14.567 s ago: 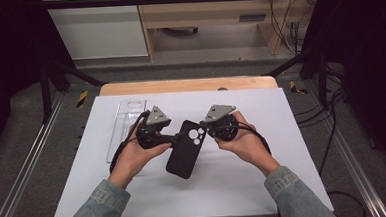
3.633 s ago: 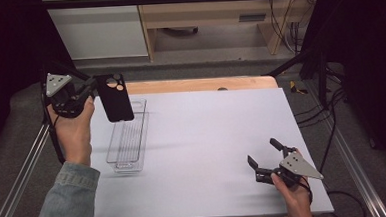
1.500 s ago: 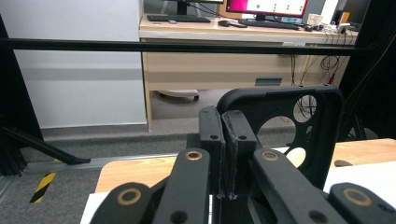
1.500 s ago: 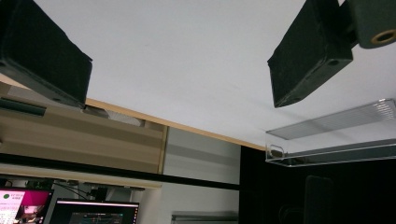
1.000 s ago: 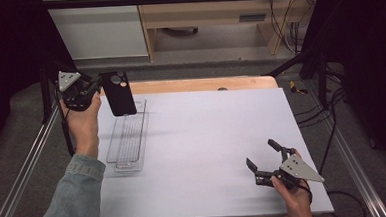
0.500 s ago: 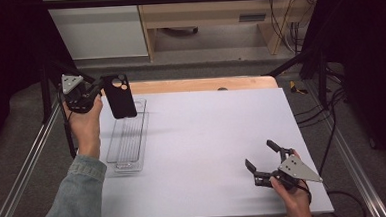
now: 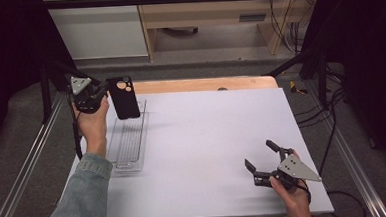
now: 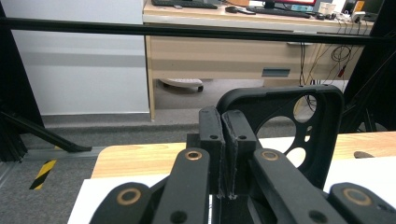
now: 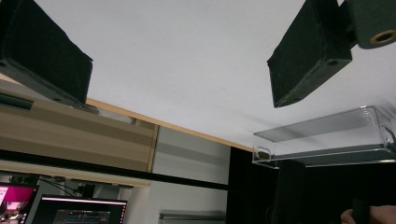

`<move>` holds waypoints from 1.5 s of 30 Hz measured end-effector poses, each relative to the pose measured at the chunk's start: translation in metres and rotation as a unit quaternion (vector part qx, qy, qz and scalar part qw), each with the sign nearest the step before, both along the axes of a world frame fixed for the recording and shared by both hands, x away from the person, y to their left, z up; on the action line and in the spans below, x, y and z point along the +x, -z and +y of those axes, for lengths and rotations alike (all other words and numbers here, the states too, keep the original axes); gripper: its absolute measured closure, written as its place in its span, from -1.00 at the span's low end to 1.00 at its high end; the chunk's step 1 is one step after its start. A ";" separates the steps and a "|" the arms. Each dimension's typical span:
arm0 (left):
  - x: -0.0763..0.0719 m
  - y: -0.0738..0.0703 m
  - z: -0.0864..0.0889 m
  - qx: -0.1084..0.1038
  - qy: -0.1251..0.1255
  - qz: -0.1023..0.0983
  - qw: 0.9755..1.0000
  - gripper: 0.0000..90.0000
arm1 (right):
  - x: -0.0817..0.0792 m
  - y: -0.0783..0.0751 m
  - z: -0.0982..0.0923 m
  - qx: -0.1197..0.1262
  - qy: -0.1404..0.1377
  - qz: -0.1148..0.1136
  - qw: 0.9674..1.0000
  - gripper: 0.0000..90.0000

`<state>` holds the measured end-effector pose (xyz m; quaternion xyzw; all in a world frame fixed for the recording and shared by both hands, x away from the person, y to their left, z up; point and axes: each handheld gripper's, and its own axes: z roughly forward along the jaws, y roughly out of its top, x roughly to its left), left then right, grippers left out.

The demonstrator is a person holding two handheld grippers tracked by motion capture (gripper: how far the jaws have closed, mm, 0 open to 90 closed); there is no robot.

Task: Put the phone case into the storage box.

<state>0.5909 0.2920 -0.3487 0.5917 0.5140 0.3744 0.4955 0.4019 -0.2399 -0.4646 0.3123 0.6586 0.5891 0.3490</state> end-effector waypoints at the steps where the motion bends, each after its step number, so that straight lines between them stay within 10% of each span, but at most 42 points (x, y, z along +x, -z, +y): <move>1: 0.002 0.001 -0.001 0.000 -0.001 0.000 1.000 0.94 | 0.000 0.000 0.000 0.000 0.000 0.001 1.000 -0.86; 45: 0.041 0.046 -0.006 0.008 -0.011 0.054 0.998 0.93 | 0.001 0.000 -0.001 0.001 0.001 0.002 1.000 -0.86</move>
